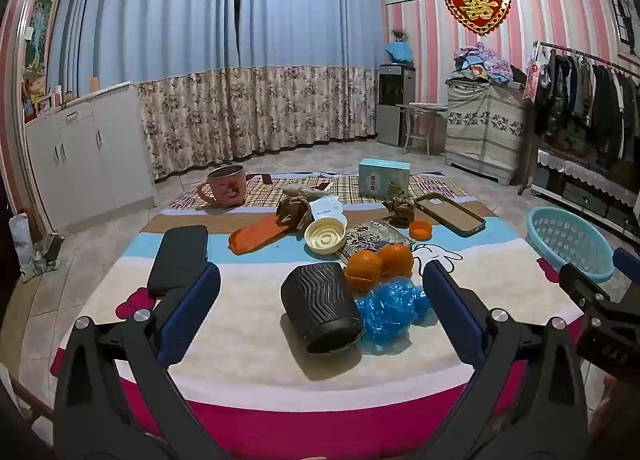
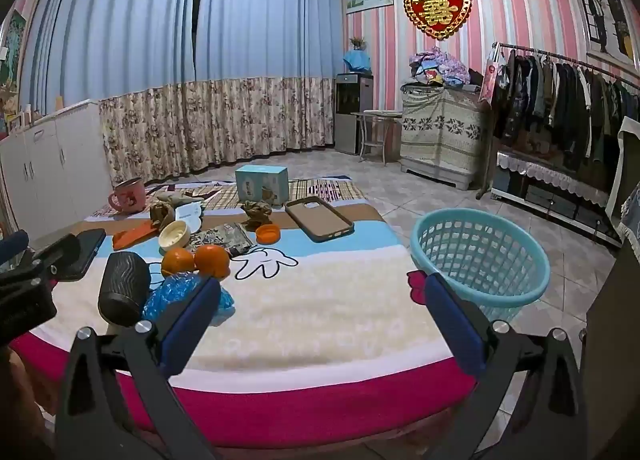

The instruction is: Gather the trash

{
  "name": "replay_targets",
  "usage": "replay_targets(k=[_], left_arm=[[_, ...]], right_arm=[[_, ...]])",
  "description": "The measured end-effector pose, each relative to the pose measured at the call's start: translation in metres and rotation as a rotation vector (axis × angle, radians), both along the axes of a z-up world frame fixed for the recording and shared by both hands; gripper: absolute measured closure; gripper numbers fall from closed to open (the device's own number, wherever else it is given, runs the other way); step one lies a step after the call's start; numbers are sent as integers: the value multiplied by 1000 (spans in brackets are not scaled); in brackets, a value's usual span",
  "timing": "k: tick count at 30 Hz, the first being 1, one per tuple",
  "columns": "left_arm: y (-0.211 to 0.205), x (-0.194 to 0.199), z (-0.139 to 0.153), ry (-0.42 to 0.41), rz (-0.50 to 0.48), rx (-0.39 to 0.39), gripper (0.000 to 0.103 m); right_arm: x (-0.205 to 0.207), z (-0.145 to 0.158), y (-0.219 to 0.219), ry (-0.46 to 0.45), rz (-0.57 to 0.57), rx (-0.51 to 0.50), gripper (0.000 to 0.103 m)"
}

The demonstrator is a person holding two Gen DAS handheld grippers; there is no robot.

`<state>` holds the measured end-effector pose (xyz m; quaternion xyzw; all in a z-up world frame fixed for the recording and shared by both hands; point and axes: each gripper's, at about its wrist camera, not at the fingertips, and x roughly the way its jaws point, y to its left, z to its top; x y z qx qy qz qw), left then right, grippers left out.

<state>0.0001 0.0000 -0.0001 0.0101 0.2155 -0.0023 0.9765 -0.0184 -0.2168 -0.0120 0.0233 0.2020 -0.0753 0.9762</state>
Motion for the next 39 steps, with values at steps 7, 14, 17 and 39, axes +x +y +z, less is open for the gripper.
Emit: replay_targets(k=[7,14,17,39], left_arm=[[0,-3,0,-14,1,14,5],[-5,-2,-3,-9,5,17,5],[0,-2,-1,-1,3,9,5],[-2,-1,-3,-2,7,25,5]], right_arm=[[1,2,1,18,2,-14,4],[2,1,2,6,2,-22,4],[0,1,2,4,2,-23,4],[-1,-1,0,-2,-1,-24,4]])
